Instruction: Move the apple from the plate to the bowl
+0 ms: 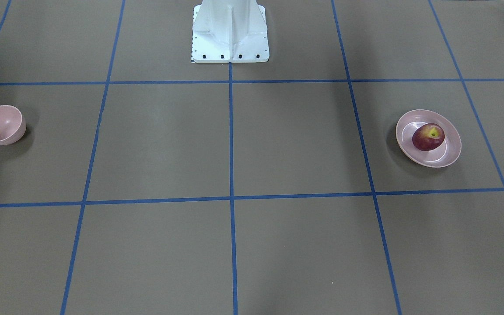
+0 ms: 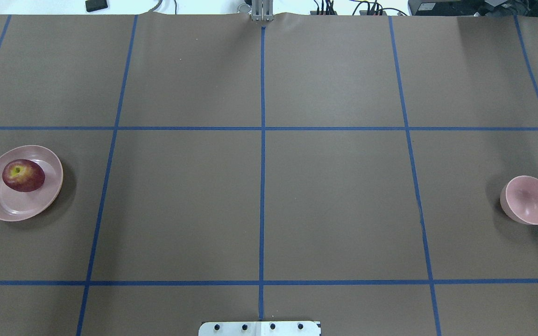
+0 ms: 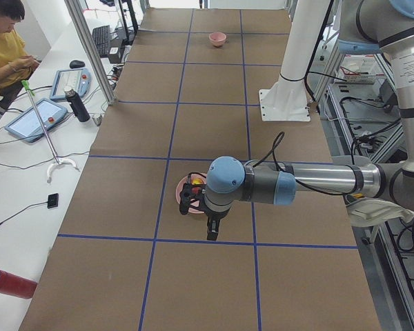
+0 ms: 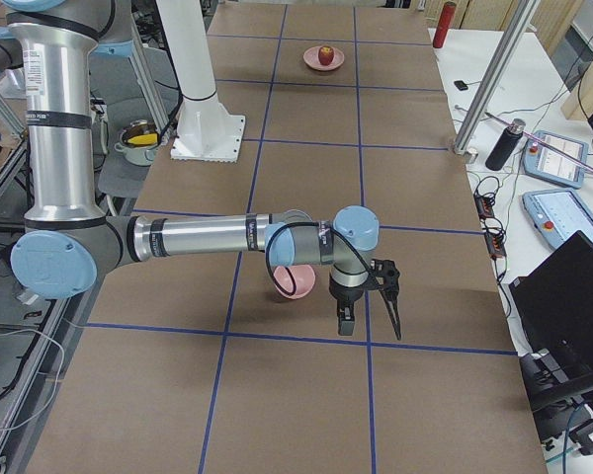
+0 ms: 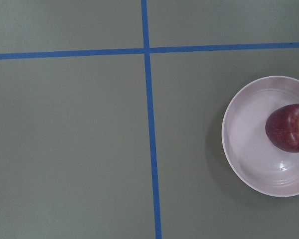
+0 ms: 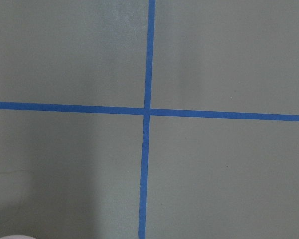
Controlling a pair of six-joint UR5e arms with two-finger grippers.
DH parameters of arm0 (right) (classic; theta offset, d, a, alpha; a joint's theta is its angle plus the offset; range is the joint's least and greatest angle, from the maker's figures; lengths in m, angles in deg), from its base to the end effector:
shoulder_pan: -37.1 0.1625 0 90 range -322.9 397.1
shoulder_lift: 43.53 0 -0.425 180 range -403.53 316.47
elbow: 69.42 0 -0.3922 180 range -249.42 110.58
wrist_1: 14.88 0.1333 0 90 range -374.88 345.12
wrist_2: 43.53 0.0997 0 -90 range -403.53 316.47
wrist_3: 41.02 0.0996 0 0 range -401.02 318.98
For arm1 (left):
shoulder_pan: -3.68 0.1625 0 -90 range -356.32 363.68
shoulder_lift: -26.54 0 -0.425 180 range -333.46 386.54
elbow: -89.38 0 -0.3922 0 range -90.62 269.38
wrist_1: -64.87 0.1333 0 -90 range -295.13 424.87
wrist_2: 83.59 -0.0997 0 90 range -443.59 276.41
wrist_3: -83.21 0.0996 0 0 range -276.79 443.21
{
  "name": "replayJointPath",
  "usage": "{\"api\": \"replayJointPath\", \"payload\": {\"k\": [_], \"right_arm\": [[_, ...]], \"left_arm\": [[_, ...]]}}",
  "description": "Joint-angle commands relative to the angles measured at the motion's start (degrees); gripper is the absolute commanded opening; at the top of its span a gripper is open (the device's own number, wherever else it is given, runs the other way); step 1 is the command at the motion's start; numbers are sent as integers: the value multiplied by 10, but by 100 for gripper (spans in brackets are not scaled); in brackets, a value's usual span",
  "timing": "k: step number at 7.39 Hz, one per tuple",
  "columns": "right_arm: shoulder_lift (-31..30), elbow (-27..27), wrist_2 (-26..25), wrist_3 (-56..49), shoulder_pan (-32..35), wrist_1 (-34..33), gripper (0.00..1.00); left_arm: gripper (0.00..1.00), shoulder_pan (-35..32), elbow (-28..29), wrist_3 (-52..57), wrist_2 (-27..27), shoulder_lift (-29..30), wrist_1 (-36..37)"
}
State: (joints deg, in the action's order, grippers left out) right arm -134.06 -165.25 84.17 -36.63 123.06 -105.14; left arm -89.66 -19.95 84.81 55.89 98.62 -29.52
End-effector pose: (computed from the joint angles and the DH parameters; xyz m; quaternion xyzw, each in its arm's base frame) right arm 0.0375 -0.4967 0.6210 0.0178 -0.3250 -0.0113 0.9455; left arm -0.0789 -0.3631 0.6115 0.0639 0.4156 0.0074 0.9073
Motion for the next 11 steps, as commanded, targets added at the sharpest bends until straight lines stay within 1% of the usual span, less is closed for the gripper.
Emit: {"api": "replayJointPath", "payload": {"k": [1,3,4,5,6,7,8,9,10,11], "right_arm": [[2,-1,0,-1,0,0,100],[10,-1,15,2,0,0,100],[15,-20,20,7,-1,1,100],[16,-42,60,11,-18,1,100],[25,-44,87,11,-45,1,100],[17,-53,90,9,-54,1,100],[-26,-61,88,6,-72,23,100],[-66,-54,84,34,-86,107,100],[-100,-52,80,107,-112,193,100],[-128,-34,64,162,-147,286,100]], "left_arm": [[98,0,-4,0,0,0,0],[98,0,-10,5,0,10,-7],[98,0,-9,5,0,14,-36],[98,1,-6,3,0,19,-70],[98,1,1,-1,0,24,-89],[98,1,15,2,1,24,-91],[98,1,24,8,0,21,-104],[98,2,34,8,0,21,-123],[98,2,35,7,0,21,-133],[98,2,36,7,0,21,-133]]}}
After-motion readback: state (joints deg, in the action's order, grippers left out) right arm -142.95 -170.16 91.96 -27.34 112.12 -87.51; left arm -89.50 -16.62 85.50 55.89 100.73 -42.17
